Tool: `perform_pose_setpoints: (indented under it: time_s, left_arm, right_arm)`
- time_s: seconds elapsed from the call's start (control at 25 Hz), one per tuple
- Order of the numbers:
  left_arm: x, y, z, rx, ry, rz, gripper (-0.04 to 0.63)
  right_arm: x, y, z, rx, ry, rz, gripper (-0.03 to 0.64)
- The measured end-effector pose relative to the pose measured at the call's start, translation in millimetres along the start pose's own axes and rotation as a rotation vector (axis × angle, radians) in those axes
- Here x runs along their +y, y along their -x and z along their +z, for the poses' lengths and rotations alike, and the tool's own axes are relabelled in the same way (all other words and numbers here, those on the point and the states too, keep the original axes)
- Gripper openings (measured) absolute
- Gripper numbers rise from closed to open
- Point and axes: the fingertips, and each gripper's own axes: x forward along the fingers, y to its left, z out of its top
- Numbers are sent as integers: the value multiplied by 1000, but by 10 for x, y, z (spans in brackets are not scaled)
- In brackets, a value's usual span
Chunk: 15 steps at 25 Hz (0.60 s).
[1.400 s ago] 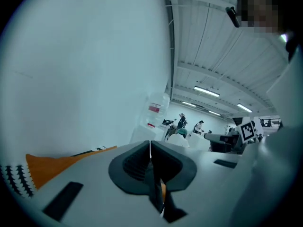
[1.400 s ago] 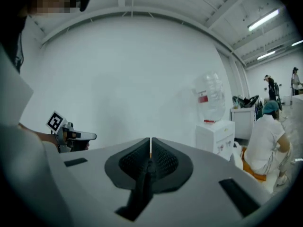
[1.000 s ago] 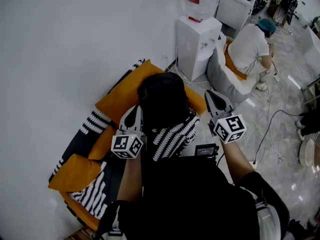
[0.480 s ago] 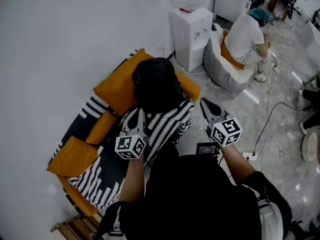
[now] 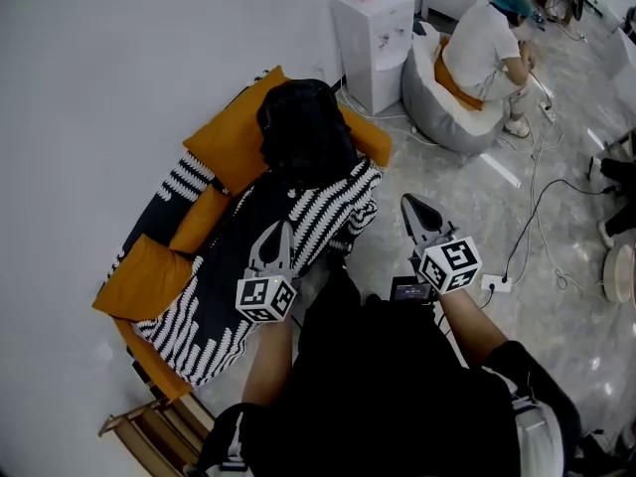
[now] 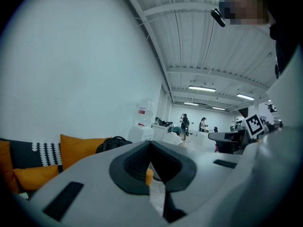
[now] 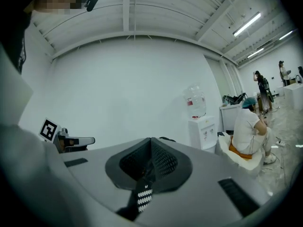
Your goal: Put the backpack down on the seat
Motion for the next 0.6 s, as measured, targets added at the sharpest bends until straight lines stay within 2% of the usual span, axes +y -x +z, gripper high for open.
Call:
perform_pose_setpoints:
  time_s: [0.2,0.32,0.44,0.6]
  left_arm:
    - [4,338,-77,-11,-10,80,15]
    - [75,488,-107,-12,-4,96,15]
    - [175,643,-120,-9,14,90,15]
    - [203,930,-145,-3,11,39,15]
  right_arm:
    - [61,279,-158,14,-8,-40,32]
    - [167,347,-227,21,-34,-50,32]
    - [350,414,-280,30,-25,-52,32]
    - [691,522,-382,34,-44,-58,32]
